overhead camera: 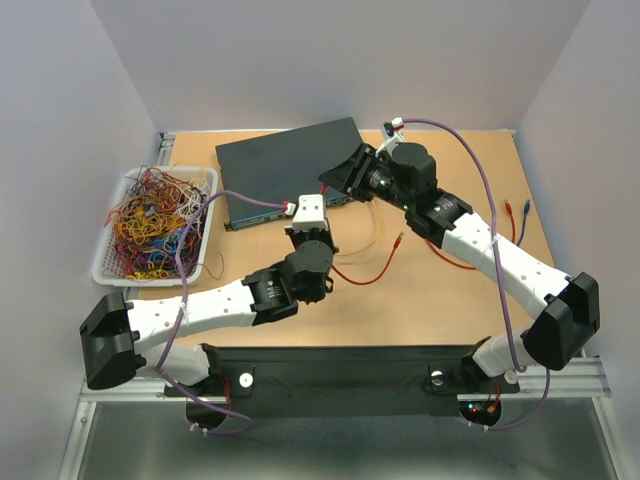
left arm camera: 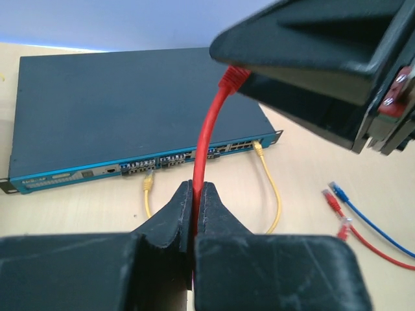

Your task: Insert the plug into the switch port

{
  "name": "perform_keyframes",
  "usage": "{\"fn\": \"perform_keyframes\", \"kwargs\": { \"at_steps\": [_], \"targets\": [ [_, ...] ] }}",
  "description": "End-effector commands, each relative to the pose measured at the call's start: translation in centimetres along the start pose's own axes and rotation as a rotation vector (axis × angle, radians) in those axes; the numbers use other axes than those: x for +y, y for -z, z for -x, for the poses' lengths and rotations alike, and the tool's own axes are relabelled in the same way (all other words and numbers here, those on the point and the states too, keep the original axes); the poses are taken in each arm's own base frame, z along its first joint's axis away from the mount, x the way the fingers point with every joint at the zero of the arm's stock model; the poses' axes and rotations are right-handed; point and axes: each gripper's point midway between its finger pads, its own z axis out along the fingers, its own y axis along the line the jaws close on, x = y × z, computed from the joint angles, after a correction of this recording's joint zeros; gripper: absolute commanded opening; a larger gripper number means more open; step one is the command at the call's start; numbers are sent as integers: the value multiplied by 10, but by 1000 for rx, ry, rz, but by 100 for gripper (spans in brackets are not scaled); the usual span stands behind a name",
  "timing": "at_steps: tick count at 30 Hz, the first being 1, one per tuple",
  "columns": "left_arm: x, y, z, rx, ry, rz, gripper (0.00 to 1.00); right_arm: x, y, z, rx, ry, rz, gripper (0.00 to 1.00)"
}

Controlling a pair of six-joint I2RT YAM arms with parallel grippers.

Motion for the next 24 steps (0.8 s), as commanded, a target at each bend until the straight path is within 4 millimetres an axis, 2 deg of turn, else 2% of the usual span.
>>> {"fn": "perform_keyframes", "kwargs": {
  "at_steps": [1, 7, 15, 18, 19, 21, 22, 24],
  "targets": [
    [-4, -3, 16, -43, 65, 44, 0, 39, 8, 14, -33, -3, 136, 43],
    [-12, -6, 19, -47, 81, 48, 0, 36, 14, 9, -24, -8, 132, 33],
    [-22, -8, 37, -76, 127, 31, 0, 26, 15, -5, 13, -21, 129, 29],
    [-25, -8, 41, -81, 140, 19, 0, 23, 16, -7, 13, -19, 126, 23],
    [-28, -9, 39, -77, 139, 7, 0, 23, 16, -7, 12, -15, 127, 15],
    [-31, -8, 38, -73, 145, -8, 0, 25, 17, -4, -2, -8, 133, 9],
    [-33, -8, 37, -70, 149, -23, 0, 24, 18, -4, -6, -2, 133, 1],
    [-34, -7, 33, -62, 149, -43, 0, 26, 19, -3, -18, 9, 143, 1]
  ]
}}
